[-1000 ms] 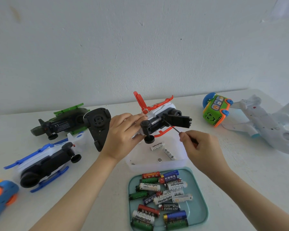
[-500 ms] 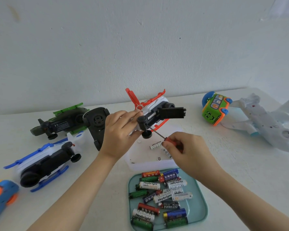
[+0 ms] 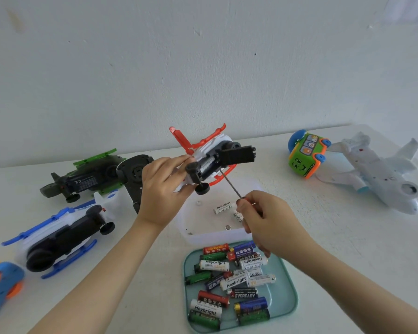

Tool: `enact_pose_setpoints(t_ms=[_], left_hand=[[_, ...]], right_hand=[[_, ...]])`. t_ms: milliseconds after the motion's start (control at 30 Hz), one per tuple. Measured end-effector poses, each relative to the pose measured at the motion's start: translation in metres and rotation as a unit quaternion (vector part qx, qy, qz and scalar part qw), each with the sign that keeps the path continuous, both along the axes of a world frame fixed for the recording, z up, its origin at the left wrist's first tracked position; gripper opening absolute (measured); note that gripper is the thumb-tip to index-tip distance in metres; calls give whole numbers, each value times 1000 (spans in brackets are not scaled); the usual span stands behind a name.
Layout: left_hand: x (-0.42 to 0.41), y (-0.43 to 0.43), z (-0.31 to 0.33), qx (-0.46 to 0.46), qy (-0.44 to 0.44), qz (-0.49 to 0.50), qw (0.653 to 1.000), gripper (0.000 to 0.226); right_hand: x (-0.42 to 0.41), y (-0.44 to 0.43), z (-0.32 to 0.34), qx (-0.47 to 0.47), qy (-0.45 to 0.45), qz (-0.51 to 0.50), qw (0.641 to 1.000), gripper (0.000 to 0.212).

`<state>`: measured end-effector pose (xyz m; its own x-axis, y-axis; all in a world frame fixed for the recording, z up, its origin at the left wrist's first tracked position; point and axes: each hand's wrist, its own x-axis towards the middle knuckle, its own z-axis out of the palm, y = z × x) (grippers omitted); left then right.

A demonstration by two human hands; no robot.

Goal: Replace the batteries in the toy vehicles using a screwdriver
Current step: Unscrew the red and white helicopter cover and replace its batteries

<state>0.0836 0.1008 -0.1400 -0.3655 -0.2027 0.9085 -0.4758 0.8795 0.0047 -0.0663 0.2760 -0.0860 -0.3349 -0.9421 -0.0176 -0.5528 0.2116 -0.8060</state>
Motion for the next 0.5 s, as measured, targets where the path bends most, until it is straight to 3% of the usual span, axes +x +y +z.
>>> enact_pose_setpoints(t_ms=[333,433,500], left_hand=[[3,1,9,-60,-50,-68,995,23],[6,-3,9,-84,-65,-56,993,21],[7,-5,7,-94,-76,-49,992,19]], right_hand=[[-15,-5,24,-30,106,10,994,22],[-15,-5,40,-31,216,4,976,21],[-12,-6,54,-28,324,6,946,24]])
